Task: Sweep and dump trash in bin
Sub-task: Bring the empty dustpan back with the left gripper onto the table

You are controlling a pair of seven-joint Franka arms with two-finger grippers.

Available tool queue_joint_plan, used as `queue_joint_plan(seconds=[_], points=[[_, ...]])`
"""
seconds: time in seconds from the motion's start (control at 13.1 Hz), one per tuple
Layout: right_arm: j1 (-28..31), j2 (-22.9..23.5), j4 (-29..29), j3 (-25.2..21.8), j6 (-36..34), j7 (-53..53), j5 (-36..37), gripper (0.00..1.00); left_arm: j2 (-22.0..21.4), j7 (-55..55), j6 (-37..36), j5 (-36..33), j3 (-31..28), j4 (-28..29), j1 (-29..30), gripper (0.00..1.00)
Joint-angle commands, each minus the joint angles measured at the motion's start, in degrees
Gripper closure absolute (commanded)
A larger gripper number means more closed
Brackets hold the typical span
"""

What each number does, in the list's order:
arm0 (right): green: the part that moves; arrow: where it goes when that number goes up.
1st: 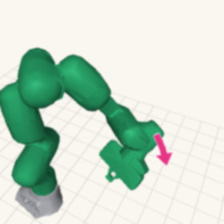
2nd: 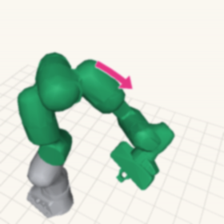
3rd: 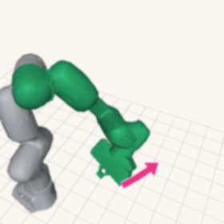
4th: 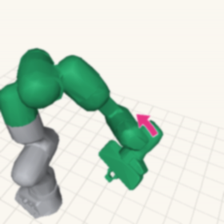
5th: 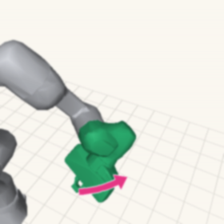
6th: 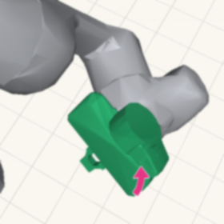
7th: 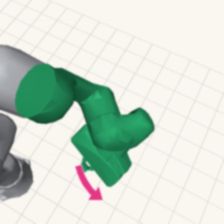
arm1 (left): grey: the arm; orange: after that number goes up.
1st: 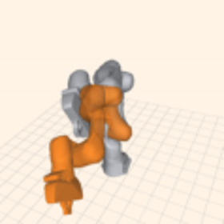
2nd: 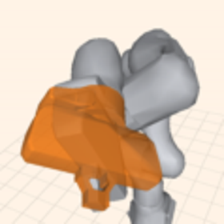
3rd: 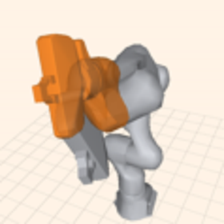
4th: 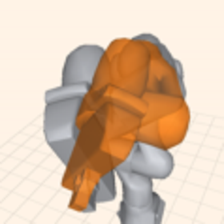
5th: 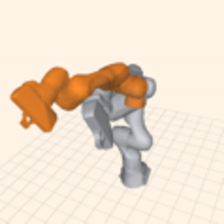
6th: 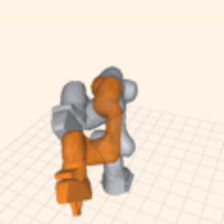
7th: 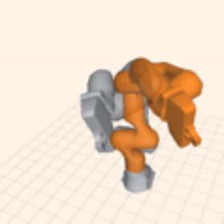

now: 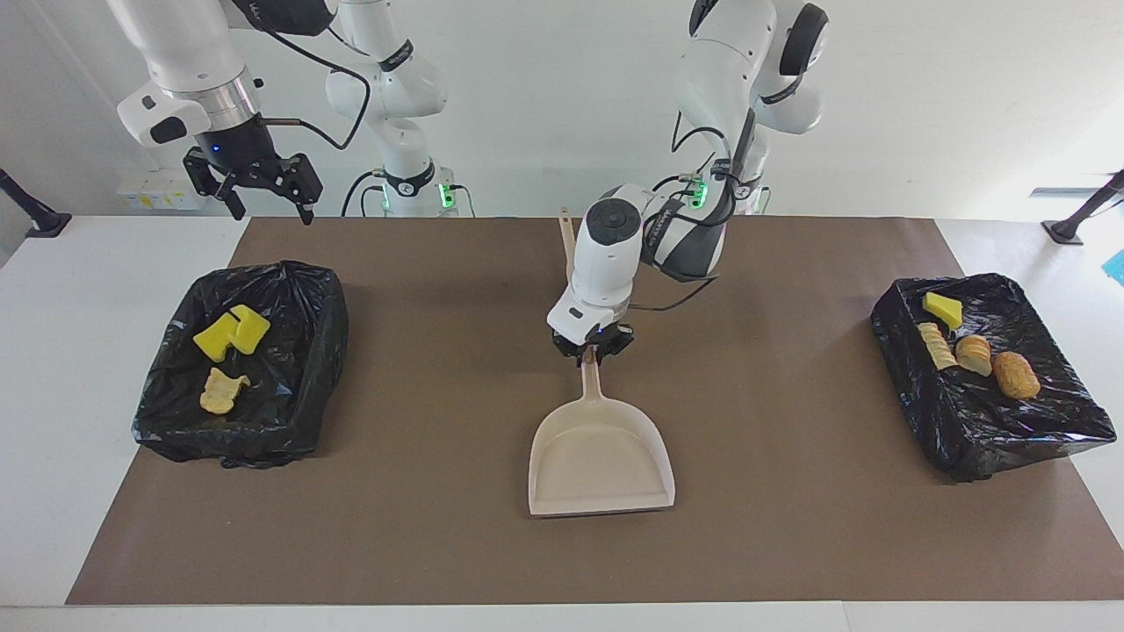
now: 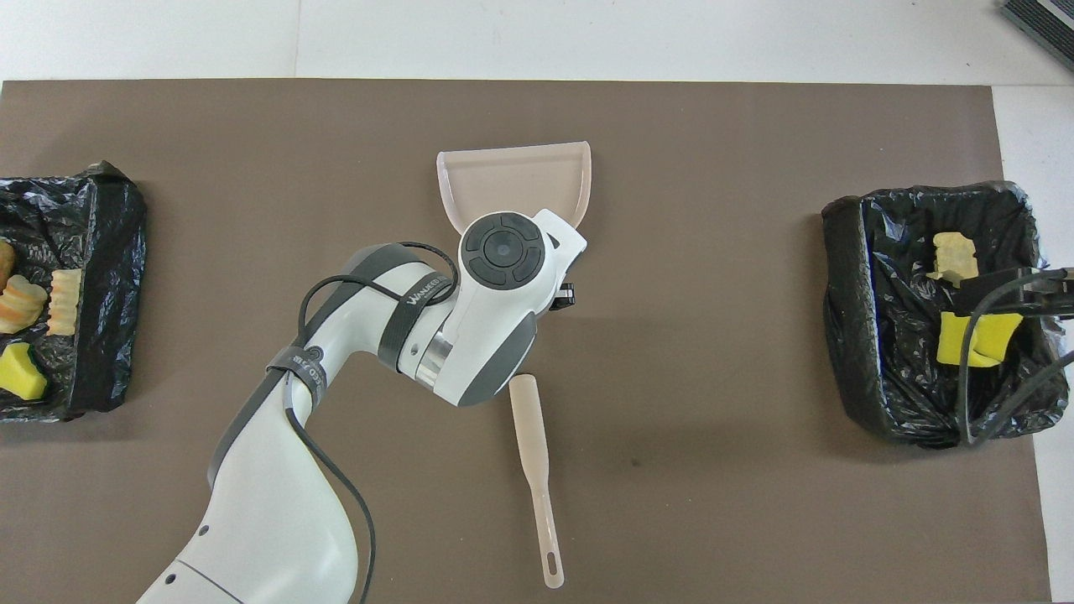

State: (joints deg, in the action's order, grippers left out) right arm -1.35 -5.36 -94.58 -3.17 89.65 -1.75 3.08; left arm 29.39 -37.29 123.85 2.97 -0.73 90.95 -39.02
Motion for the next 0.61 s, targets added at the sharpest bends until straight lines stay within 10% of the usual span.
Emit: queue_joint_plan(seconds=[0.0,0.53], points=[[0.1,-1.2,-1.2,0.0,-0.3,0.3,-1.1,0.0,0.1,-0.5,0.8,-0.7,-1.5,-2.1,-0.2,0.0],[0.1,-1.2,-1.2,0.0,-0.3,0.3,-1.0,0.0,-6.4,5.8,-6.7,-0.9,-1.7,-1.9,9.0,0.0]])
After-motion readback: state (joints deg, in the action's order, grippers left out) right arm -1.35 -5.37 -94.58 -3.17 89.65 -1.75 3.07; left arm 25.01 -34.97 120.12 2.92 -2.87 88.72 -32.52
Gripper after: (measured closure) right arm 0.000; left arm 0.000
